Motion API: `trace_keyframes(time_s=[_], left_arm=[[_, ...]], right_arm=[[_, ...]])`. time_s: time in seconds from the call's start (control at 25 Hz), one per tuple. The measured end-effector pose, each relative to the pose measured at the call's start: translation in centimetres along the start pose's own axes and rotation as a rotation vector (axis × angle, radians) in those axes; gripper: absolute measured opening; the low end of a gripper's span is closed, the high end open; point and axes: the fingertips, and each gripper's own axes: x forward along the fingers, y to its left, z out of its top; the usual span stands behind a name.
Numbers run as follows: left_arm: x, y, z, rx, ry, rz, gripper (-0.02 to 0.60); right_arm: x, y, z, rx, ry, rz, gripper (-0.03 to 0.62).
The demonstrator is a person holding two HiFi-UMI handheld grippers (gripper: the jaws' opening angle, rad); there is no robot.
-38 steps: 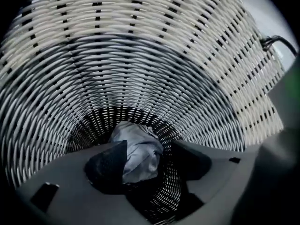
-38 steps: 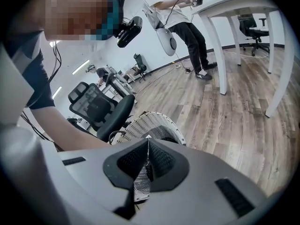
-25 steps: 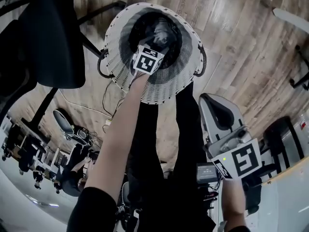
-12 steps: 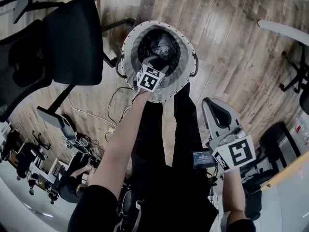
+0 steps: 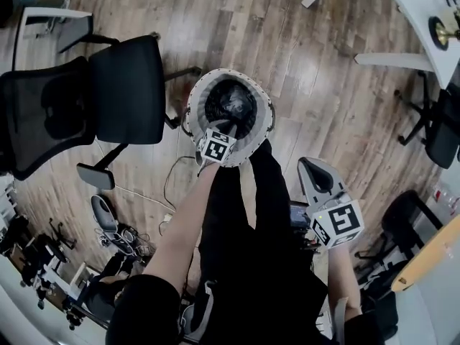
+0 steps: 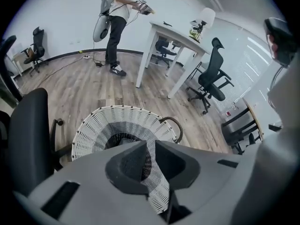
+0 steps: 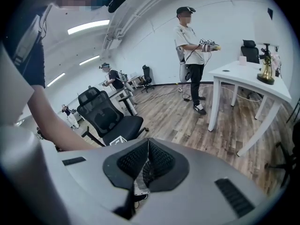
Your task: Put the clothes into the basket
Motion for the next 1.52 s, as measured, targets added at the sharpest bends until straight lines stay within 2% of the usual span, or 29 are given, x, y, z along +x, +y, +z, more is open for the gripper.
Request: trace_keyframes(time_s=[0.16, 0.36, 0.52, 0.64, 0.72, 0.92, 1.24, 1.36, 1.52], left_arm=[[-3.5, -1.7, 1.0, -0.008, 0.021, 0.013, 0.041], [-7.0, -3.4, 3.3, -0.008, -0.008, 0.016, 0.016], [-10.4, -5.7, 4.6, 0.009, -0.036, -0.03, 0.012], [-13.7, -7.1, 6.2, 0.061, -0.077, -0.06, 0.012], [-16.0, -7.8, 8.2, 0.062, -0.15, -0.079, 0.012], [-23.5, -10.2, 12.1, -0.017, -0.391, -0.114, 0.012], [-36.4, -13.5, 17.5, -0.017, -0.732, -0.164, 0.012], [-40.8, -14.6, 18.8, 0.01, -0.821, -0.181, 0.012], [-44.3, -16.4, 19.1, 0.022, -0.878, -0.195, 0.012]], right_arm=[[-3.4, -0.4, 1.7, -0.012, -0.03, -0.022, 0.017], [-6.5, -2.0, 3.7, -0.024, -0.086, -0.073, 0.017], [-8.2, -2.0, 5.9, -0.043, -0.142, -0.072, 0.017], [-8.5, -1.8, 7.8, -0.043, -0.188, -0.048, 0.017], [-8.6, -1.9, 9.3, -0.056, -0.218, -0.033, 0.017], [-8.8, -1.4, 11.5, -0.141, -0.235, 0.016, 0.015], [-8.6, 2.0, 13.5, -0.213, -0.238, 0.137, 0.015], [-9.4, 2.8, 14.2, -0.195, -0.275, 0.126, 0.015], [-11.7, 3.6, 13.9, -0.128, -0.328, 0.124, 0.015]])
